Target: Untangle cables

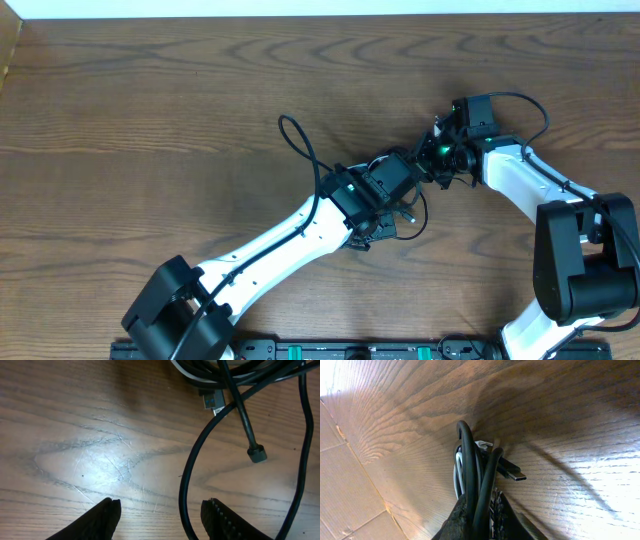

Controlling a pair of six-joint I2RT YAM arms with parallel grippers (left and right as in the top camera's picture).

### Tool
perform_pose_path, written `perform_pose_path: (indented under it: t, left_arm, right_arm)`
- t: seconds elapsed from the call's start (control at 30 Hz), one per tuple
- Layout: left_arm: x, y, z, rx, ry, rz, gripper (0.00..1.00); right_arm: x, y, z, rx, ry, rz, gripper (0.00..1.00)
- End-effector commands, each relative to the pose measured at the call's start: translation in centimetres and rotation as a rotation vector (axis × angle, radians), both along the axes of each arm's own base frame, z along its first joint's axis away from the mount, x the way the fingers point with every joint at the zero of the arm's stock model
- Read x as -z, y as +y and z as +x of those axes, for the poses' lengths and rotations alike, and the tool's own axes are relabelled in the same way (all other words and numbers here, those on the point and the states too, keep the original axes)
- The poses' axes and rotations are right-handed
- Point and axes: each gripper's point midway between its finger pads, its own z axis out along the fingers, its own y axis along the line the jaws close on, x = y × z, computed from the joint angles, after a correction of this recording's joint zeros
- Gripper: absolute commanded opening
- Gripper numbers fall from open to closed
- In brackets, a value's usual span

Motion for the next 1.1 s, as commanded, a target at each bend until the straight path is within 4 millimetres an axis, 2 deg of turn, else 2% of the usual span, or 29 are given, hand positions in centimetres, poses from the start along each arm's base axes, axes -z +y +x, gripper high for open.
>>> perform_pose_path:
  t: [0.0, 0.17, 0.4, 0.73, 0.83, 0.93, 1.07]
  left_arm:
    - [0.9, 1.1, -0.1, -0.020, -0.005, 0.049, 0.57]
    - [1.5, 1.8, -0.1, -0.026, -0.010, 0.077, 0.57]
    - [1.4, 1.6, 0.0, -0.054, -0.012, 0.063, 0.54]
    - [1.4, 1.5, -0.1, -0.140, 0.004, 0.049, 0.54]
    - [1.4, 1.3, -0.4, -0.133, 0.019, 0.039, 0.45]
    - [1.4, 0.9, -0.9, -0.126, 0.049, 0.020, 0.30]
    - [1.5, 1.2, -1.1, -0.101, 0.055, 0.033, 0.19]
  right_arm:
    - [0.4, -0.2, -0.1, -0.005, -0.003, -0.019, 0.01]
    - [0.4, -0.2, -0.1, -0.005, -0.002, -0.019, 0.01]
    - [0.4, -0.2, -0.1, -0.005, -0.003, -0.019, 0.01]
    - [0.4, -0.3, -0.1, -0.004, -0.002, -0.019, 0.01]
    - [0.4, -0.2, -0.1, -0.005, -0.003, -0.019, 0.01]
    - [0.4, -0.2, -0.1, -0.005, -0.002, -0.019, 0.01]
    - [0.4, -0.2, -0.1, -0.005, -0.002, -0.019, 0.01]
